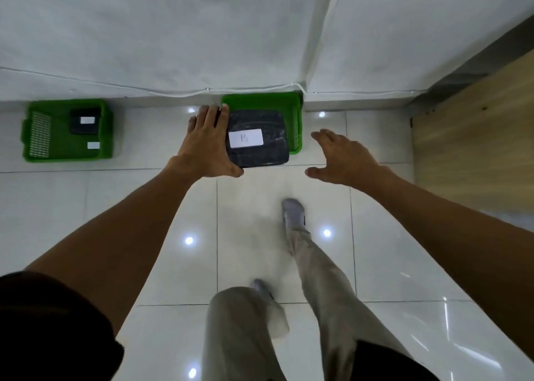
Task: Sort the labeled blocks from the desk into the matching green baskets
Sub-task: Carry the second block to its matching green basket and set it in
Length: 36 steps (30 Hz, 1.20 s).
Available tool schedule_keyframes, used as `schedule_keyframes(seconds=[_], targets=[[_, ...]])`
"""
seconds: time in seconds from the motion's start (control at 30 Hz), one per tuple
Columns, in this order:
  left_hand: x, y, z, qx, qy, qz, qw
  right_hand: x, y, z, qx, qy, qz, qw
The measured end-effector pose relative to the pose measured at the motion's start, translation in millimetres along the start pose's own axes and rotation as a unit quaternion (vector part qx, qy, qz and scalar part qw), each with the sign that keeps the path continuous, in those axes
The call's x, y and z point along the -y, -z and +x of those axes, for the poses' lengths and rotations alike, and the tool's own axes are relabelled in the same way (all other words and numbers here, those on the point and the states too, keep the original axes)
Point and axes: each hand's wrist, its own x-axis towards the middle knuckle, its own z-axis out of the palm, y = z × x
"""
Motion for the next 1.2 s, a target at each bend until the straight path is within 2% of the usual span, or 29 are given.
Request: schedule_keyframes(seconds=[0.13,0.4,0.57,0.77,0.9,1.2], targets=[[24.4,-70.7,81.0,0.016,0.024,-0.016,0.999,-23.5,-42.5,86.5,-0.003,-0.011,0.04,0.999],[56.2,-214.7,195.4,0.02,-0.014,-0.005,1.0,-69.5,-146.8,222.0,-0.024,-0.006,0.053,0.998],[71.5,-287.0,252.6,0.005,-0.028,0.004,1.0,-95.0,-207.4,294.9,-0.089,-0.007,0.033,0.995],[83.3,-356.9,308.0,-0.018,-0.019,0.01,1.0,-126.1,-263.7,361.9,-0.176,-0.032,-0.003,0.984],[84.7,-391.5,332.0,-0.019,-0.032,0.023,0.999,-136.9,-290.4,392.8,-0.206,-0.044,-0.006,0.978],[85.8,-437.1,381.5,-0.015,-0.034,0.015,0.999,-139.5,-316.6,444.6,-0.255,-0.069,0.099,0.959]])
